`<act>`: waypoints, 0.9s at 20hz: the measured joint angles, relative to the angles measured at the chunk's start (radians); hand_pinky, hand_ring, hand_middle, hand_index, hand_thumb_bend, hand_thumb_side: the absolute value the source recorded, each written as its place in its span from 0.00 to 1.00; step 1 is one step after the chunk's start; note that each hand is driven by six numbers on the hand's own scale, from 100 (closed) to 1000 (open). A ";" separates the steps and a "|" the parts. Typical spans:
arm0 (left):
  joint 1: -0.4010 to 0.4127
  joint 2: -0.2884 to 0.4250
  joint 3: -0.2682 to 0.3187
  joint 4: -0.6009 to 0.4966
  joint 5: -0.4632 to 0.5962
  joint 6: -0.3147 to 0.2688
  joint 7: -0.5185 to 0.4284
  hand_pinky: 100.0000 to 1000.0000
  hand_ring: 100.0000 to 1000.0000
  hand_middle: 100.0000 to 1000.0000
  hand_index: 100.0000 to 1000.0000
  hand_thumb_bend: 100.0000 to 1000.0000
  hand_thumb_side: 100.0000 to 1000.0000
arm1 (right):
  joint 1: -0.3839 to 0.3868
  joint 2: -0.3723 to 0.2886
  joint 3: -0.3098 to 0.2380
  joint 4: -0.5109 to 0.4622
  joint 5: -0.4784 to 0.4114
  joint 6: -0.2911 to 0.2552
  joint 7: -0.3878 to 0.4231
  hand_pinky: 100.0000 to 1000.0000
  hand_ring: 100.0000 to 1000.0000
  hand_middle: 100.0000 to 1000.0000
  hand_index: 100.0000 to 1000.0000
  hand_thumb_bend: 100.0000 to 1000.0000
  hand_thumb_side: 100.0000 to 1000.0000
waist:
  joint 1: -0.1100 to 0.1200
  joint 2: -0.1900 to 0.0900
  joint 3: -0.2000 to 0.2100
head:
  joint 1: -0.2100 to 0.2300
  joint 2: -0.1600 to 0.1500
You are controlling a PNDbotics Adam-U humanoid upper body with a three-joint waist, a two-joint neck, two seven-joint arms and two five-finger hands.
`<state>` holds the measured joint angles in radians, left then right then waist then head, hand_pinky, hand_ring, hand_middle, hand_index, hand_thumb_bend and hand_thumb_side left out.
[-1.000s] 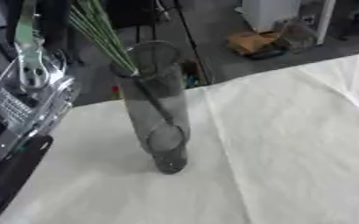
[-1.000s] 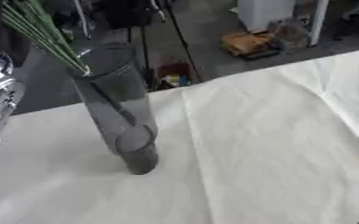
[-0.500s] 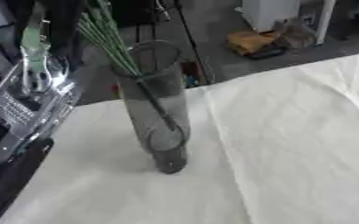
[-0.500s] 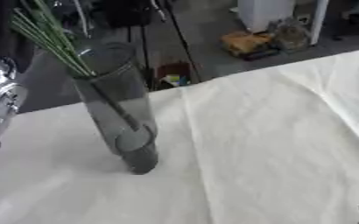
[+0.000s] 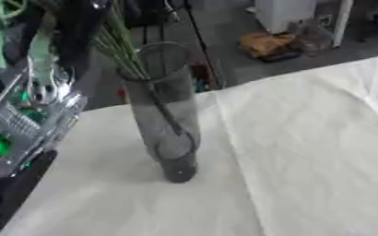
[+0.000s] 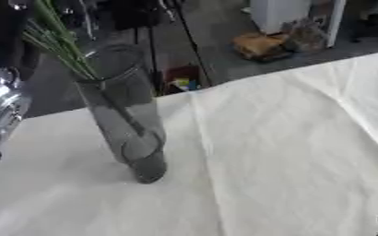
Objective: Arrange flowers into the vase.
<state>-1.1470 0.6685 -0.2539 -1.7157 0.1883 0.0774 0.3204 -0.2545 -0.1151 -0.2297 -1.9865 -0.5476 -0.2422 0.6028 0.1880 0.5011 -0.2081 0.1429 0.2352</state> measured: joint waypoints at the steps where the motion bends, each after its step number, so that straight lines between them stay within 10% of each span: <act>1: 0.002 0.000 0.000 0.000 0.000 -0.001 -0.007 0.01 0.49 0.27 0.47 0.20 0.74 | 0.000 0.001 -0.001 0.000 0.000 0.000 0.000 0.57 0.73 0.43 0.74 0.00 0.79 | 0.000 0.000 0.000 | 0.000 0.000; 18: 0.019 0.009 -0.006 -0.001 -0.027 0.027 -0.172 0.42 0.95 0.68 0.84 0.27 0.83 | 0.000 0.004 -0.004 -0.003 0.001 0.001 0.000 0.57 0.72 0.42 0.74 0.00 0.79 | 0.000 0.000 0.004 | -0.004 0.000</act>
<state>-1.1281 0.6779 -0.2599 -1.7164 0.1608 0.1046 0.1485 -0.2541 -0.1109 -0.2337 -1.9897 -0.5470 -0.2410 0.6025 0.1876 0.5011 -0.2038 0.1386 0.2351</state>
